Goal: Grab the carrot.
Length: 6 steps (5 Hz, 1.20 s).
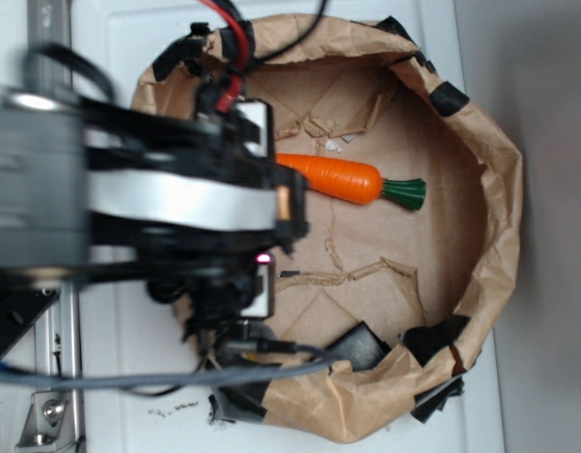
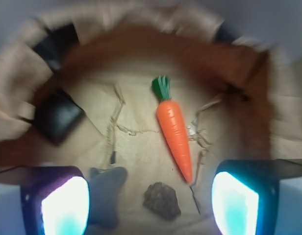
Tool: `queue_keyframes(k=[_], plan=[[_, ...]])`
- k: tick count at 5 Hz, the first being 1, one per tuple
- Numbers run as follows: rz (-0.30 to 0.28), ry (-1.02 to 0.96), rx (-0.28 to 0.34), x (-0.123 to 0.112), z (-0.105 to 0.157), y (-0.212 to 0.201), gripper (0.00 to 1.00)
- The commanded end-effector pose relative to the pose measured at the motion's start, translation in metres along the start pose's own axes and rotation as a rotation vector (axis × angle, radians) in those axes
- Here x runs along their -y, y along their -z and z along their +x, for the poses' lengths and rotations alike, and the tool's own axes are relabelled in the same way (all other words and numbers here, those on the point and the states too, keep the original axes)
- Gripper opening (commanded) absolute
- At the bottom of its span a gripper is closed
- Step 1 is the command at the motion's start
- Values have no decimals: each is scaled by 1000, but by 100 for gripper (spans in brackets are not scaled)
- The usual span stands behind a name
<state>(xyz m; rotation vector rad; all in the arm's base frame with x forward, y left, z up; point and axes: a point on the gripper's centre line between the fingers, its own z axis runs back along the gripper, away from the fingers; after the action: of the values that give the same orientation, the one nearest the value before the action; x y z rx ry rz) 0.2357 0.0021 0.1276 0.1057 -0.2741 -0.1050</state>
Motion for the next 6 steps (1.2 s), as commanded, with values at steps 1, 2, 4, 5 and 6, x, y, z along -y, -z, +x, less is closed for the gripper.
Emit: queue_keyframes(k=[1, 2, 4, 5, 6], plan=[[42, 66, -49, -8, 32, 90, 100], [62, 97, -101, -15, 35, 110, 100], [100, 41, -167, -38, 45, 117, 0], [86, 17, -117, -48, 49, 81, 0], [-45, 6, -53, -52, 42, 31, 0]])
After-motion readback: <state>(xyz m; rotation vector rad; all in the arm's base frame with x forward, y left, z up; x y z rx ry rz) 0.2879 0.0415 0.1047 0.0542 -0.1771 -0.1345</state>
